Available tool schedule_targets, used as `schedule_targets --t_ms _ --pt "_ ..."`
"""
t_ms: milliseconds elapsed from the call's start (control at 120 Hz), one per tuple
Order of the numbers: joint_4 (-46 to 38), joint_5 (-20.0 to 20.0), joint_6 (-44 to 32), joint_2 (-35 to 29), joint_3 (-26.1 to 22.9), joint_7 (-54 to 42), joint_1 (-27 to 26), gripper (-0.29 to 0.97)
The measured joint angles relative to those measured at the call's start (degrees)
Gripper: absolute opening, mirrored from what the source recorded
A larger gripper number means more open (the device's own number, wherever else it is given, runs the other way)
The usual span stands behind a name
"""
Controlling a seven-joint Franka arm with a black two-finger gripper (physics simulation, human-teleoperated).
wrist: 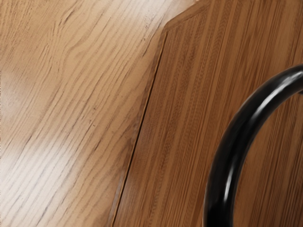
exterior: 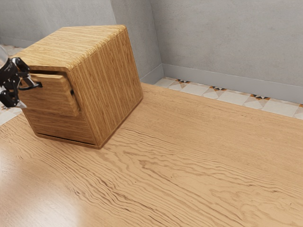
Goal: Pull the drawer handle with one arm to open the drawer
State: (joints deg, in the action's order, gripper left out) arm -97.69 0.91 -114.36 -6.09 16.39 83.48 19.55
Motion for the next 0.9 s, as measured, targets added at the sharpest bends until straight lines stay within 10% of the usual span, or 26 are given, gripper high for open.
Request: schedule_targets --t_ms 450,900 --pt "-5.97 -0.12 -0.62 -5.86 -0.07 1.38 1.54 0.18" --pt "-18.7 -0.43 -0.88 -19.15 -1.23 2.24 6.81 0.08"
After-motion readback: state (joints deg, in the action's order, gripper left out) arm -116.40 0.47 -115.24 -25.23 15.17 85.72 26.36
